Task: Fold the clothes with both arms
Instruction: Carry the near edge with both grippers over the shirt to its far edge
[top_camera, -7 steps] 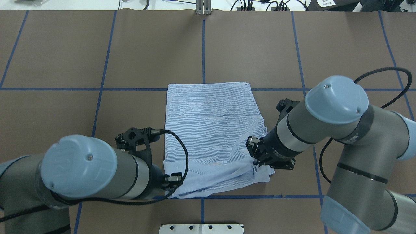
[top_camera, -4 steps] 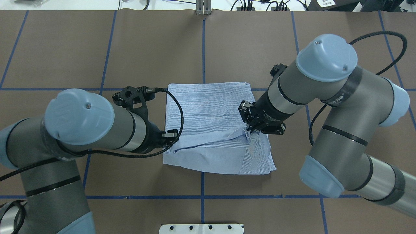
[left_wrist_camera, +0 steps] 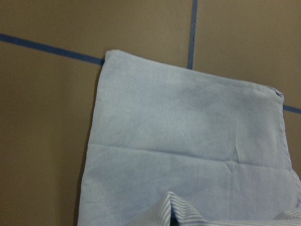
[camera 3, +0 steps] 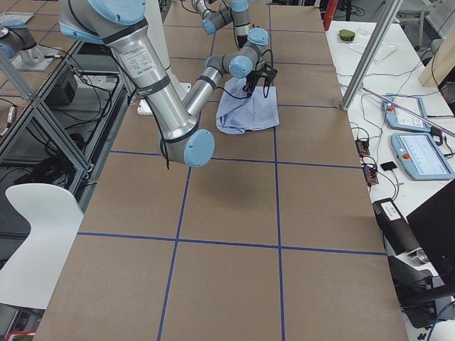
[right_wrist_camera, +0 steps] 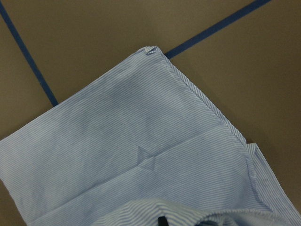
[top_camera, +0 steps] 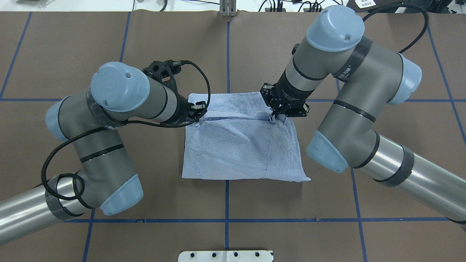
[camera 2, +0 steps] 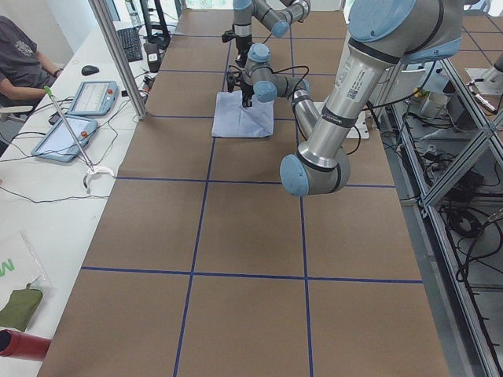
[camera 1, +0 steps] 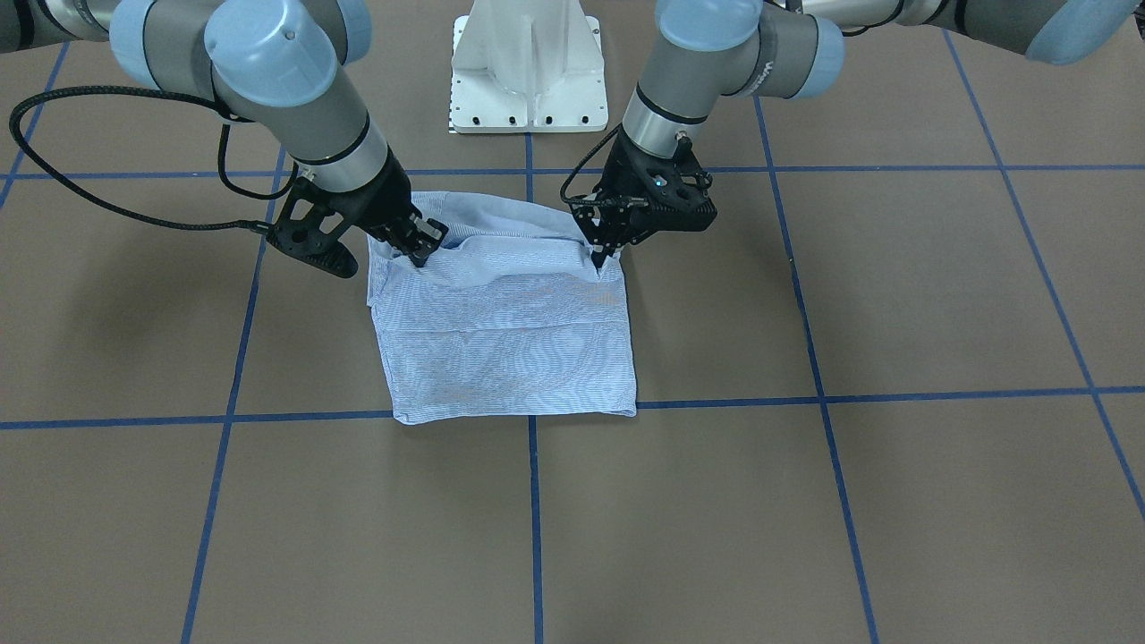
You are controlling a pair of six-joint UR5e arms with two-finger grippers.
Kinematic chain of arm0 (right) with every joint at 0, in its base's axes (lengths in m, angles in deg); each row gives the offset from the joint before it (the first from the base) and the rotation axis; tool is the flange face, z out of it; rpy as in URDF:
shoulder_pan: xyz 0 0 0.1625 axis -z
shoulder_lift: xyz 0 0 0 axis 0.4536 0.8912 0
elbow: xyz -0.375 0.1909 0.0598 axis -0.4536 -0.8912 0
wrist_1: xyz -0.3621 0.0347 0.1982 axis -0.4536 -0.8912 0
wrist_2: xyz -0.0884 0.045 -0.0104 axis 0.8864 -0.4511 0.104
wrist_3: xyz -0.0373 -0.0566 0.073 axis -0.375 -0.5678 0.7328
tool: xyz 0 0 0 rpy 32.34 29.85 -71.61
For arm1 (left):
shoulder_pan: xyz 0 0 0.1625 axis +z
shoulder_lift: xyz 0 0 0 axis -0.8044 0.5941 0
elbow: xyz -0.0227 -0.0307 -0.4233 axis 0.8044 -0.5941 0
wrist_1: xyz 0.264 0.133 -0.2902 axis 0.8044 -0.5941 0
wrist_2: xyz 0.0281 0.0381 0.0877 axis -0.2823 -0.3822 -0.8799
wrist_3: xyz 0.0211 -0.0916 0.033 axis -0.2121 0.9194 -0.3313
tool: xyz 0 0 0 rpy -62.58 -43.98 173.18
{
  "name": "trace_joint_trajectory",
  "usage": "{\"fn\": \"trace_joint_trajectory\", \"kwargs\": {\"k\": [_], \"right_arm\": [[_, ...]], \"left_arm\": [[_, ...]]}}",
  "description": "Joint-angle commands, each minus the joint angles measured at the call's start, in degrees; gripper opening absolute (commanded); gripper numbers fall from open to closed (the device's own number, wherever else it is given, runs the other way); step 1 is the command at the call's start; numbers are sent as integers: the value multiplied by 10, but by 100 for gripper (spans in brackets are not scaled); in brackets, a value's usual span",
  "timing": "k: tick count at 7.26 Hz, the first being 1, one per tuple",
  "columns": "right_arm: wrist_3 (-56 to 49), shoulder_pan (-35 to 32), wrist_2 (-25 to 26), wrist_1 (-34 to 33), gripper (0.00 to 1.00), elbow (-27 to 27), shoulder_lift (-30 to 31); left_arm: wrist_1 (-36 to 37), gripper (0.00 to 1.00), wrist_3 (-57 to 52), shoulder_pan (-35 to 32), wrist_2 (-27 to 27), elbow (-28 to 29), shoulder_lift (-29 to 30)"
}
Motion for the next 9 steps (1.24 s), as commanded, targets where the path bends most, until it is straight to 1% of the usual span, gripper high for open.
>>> {"fn": "trace_joint_trajectory", "kwargs": {"k": [1, 2, 3, 4, 5, 6, 8, 9], "right_arm": [[-33, -12, 0, 0, 0, -78, -36], [-39, -11, 1, 23, 0, -117, -50], [-37, -12, 1, 76, 0, -153, -50], [-38, -11, 1, 97, 0, -177, -54], [-40, -11, 1, 97, 0, -189, -59], [-46, -12, 1, 97, 0, -196, -60], [-52, -13, 1, 99, 0, -203, -61], [-52, -14, 4, 99, 99, -204, -61]], "left_arm": [[-38, 0, -13, -13, 0, 50, 2], [-52, 0, -13, -17, -1, 62, 3], [-69, 0, -13, -20, 0, 75, 9], [-71, 0, -13, -21, -1, 94, 23], [-78, 0, -13, -23, -1, 109, 32], [-100, 0, -13, -24, -1, 131, 36], [-108, 0, -15, -31, -1, 142, 36], [-107, 4, -15, -32, -2, 142, 36]]}}
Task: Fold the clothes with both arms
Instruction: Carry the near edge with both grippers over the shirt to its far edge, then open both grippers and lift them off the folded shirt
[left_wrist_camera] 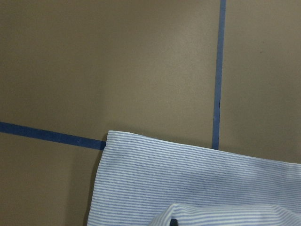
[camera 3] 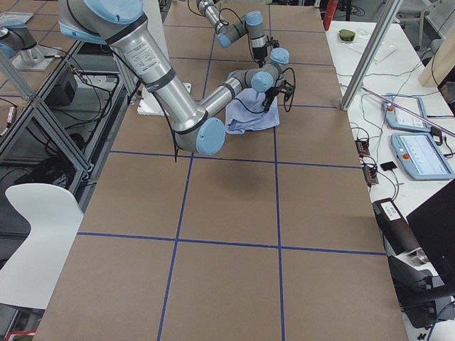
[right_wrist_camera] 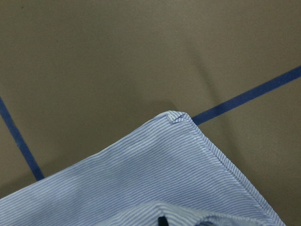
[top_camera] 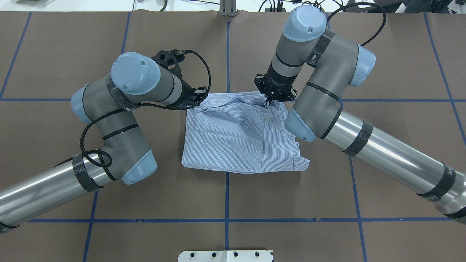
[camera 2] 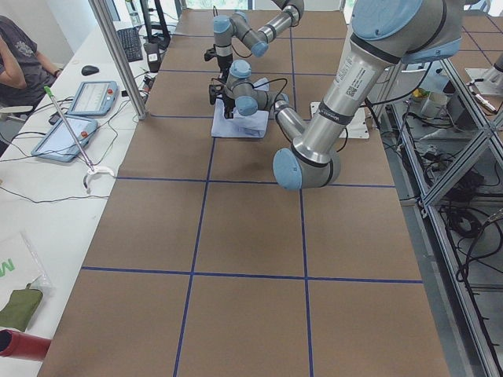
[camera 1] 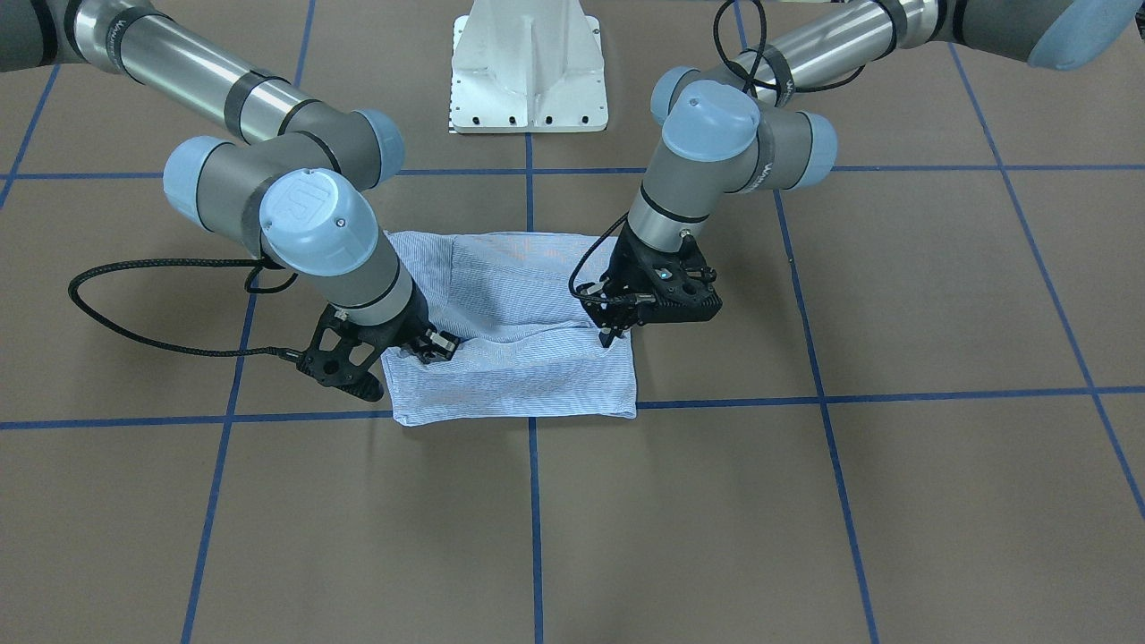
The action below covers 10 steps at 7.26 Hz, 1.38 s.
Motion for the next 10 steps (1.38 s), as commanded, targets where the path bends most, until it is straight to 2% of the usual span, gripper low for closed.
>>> {"fn": "trace_joint_trajectory", "kwargs": {"k": [1, 2, 3, 5, 6, 8, 10], "right_arm": [[-4, -8, -1, 2, 100, -5, 1], [-47, -21, -11, 3, 100, -6, 0], [-54, -38, -38, 4, 100, -6, 1], [-53, -38, -40, 5, 100, 25, 1], [-57, -33, -34, 3, 100, 47, 6], [-122, 6, 32, 40, 100, 47, 3], [-274, 13, 74, 108, 100, 41, 26]], "left_arm": [[-1, 86, -1, -5, -1, 3, 0], [0, 100, -1, -9, -1, 2, 1], [2, 100, -1, -20, 0, 2, 1], [9, 100, -4, -37, 5, 2, -1], [14, 100, -8, -50, 28, -3, -5], [75, 100, -65, -62, 36, -36, -15], [80, 100, -88, -73, 36, -89, -56]]}}
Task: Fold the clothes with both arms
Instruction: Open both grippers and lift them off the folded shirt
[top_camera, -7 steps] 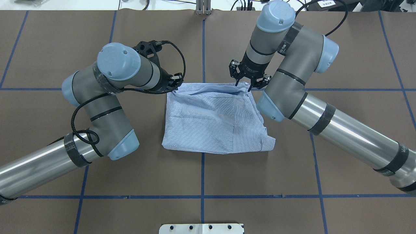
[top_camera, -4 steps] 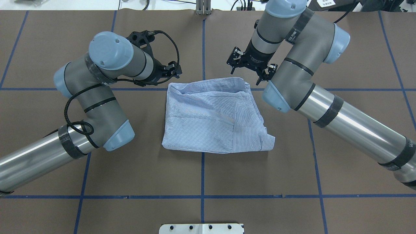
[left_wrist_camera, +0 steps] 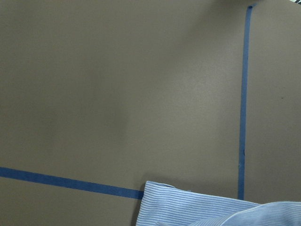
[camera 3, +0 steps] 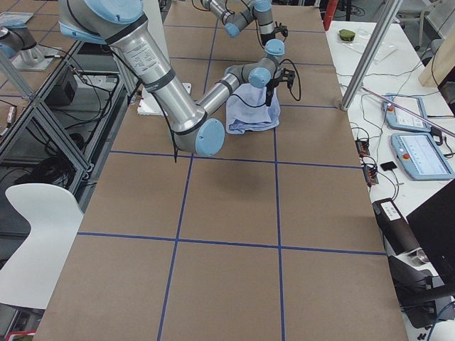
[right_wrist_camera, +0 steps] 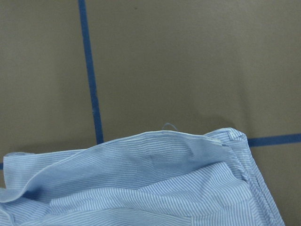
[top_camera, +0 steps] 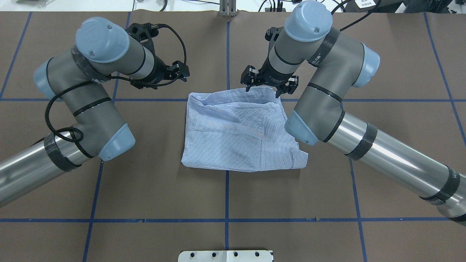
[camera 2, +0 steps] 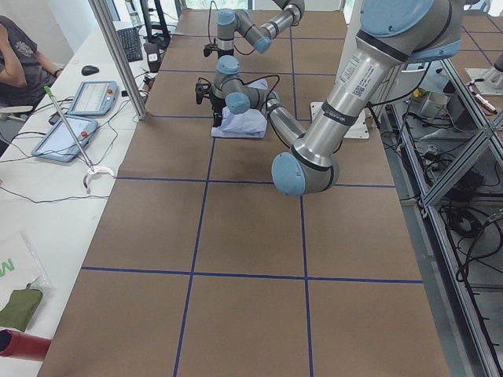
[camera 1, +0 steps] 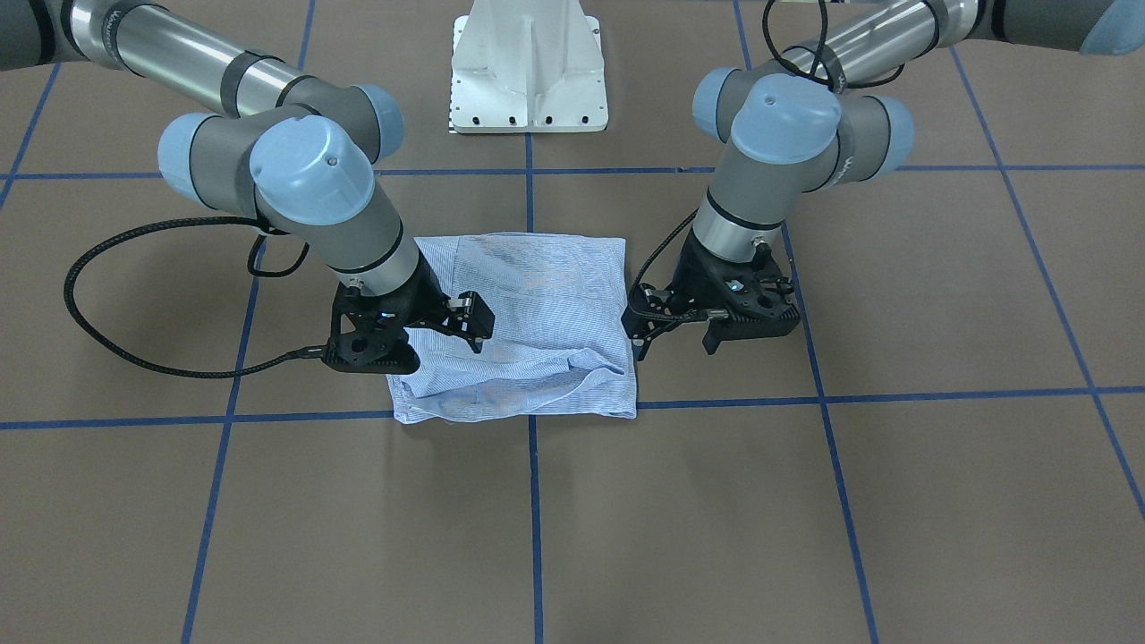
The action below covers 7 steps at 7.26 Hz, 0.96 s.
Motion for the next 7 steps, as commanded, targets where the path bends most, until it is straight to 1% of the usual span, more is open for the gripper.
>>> {"fn": "trace_joint_trajectory", "kwargs": {"k": [1, 2, 3, 5, 7], "right_arm": [[-131, 6, 41, 67, 100, -8, 28], [-140, 14, 41, 74, 100, -14, 32], [-139, 32, 52, 76, 100, -14, 33], [-139, 57, 104, 98, 100, -16, 34], [-136, 70, 133, 99, 88, -29, 31]], "left_arm": [[7, 100, -15, -5, 2, -29, -21], [7, 100, -15, -5, 2, -29, -23], [7, 100, -15, -5, 2, -28, -26], [7, 100, -14, -5, 2, -29, -30], [7, 100, -13, -5, 2, -29, -30]]}}
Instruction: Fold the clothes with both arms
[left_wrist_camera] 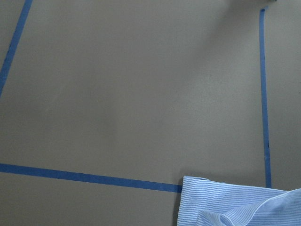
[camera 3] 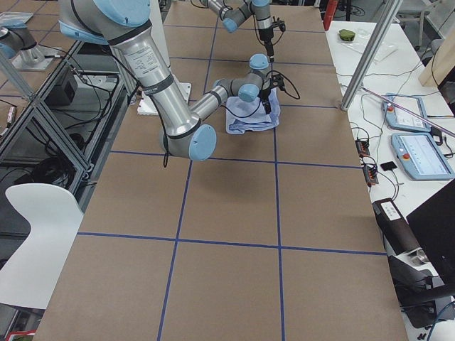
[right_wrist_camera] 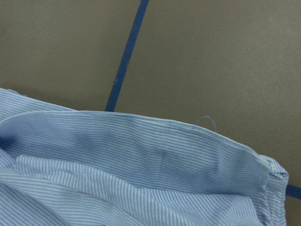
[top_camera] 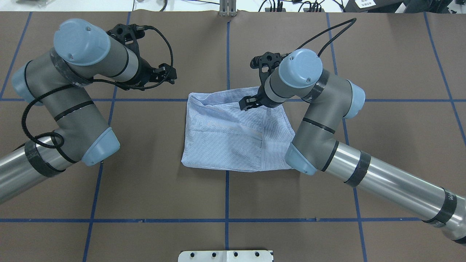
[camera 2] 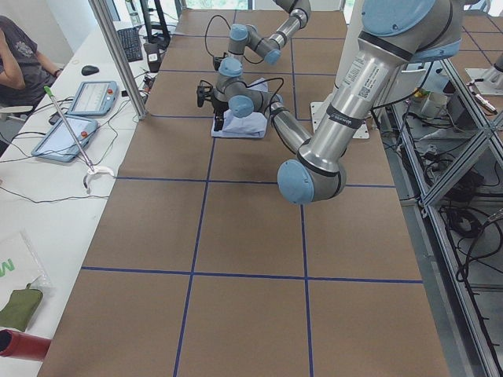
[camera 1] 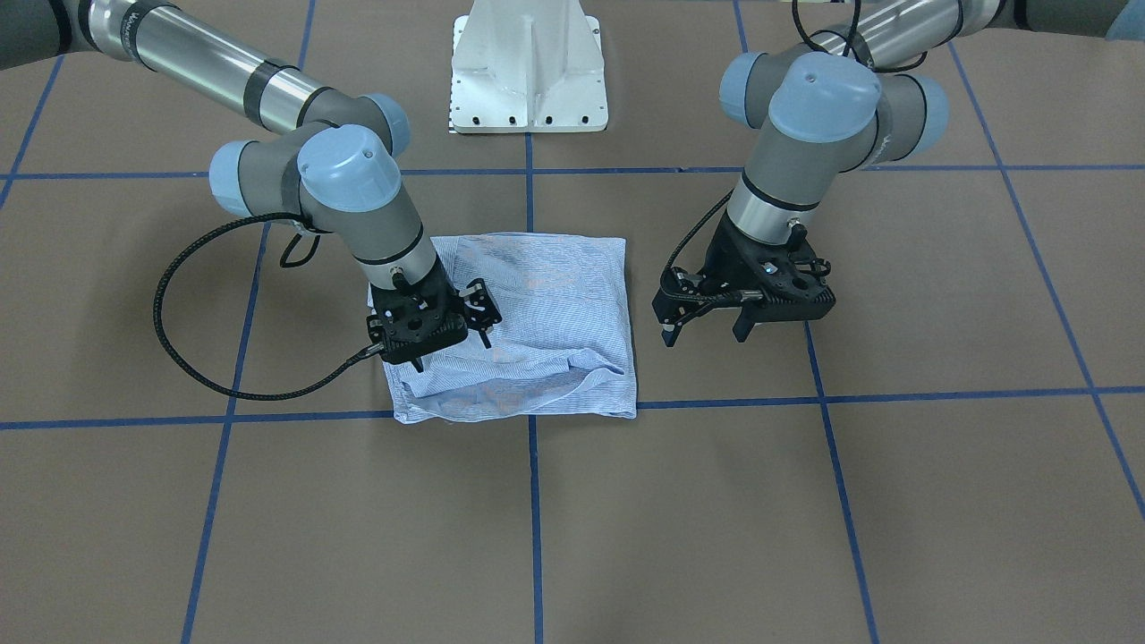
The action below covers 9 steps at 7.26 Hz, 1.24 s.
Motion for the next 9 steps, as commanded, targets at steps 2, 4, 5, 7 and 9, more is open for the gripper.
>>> {"fn": "trace_joint_trajectory", "kwargs": {"k": [2, 4, 5, 7, 9], "right_arm": [[-1, 12, 19, 24, 71, -14, 0], [-17, 11, 24, 34, 62, -14, 6], [-27, 11, 34, 39, 53, -14, 13], [-39, 8, 34, 40, 0, -14, 16], [-53, 0, 32, 39, 0, -14, 15]], "left_arm": [[0, 100, 3, 0, 0, 0, 0], [-1, 100, 4, 3, 1, 8, 0], [-1, 100, 4, 3, 1, 9, 0], [-1, 100, 6, 5, 0, 9, 0], [-1, 100, 7, 5, 1, 9, 1]]}}
